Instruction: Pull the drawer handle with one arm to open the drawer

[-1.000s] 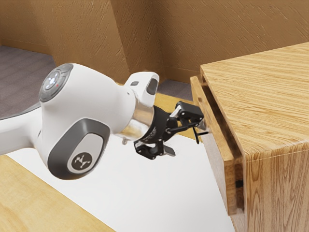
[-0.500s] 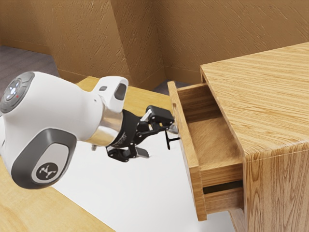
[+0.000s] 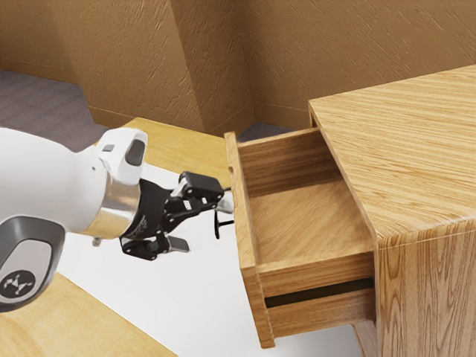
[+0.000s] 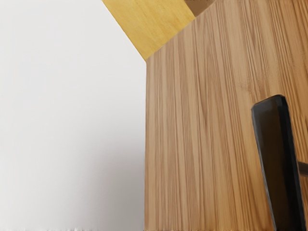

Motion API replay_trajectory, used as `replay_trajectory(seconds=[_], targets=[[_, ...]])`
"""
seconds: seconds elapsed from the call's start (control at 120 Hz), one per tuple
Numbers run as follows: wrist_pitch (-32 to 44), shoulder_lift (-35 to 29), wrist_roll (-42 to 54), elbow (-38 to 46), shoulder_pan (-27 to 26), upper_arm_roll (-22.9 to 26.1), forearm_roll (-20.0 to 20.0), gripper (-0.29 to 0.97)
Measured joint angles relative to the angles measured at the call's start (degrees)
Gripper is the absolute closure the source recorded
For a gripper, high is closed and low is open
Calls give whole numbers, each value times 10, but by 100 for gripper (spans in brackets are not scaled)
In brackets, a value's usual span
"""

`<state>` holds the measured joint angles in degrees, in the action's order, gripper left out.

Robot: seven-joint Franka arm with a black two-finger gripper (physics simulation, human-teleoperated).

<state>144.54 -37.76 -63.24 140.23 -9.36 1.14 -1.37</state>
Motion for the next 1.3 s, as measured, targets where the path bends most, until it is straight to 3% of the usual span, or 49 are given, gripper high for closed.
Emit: replay_trajectory(seconds=[0.533, 0.617, 0.7, 0.75, 0.833, 0.967, 1.075, 1.192, 1.3], targets=[[-75, -114, -3, 44, 19, 3, -7, 0], [-84, -133, -3, -4, 14, 4, -24, 0], [-109, -153, 0, -128, -22, 9, -58, 0], [-138, -156, 4, -181, -63, 20, -73, 0], [-195, -135, 9, -227, -108, 81, -87, 0], [-279, -68, 17, -260, -123, 117, -90, 0], [-440, -75, 21, -354, -128, 118, -86, 0], [-587, -75, 26, -372, -127, 120, -87, 0], [-673, -73, 27, -382, -124, 149, -89, 0]])
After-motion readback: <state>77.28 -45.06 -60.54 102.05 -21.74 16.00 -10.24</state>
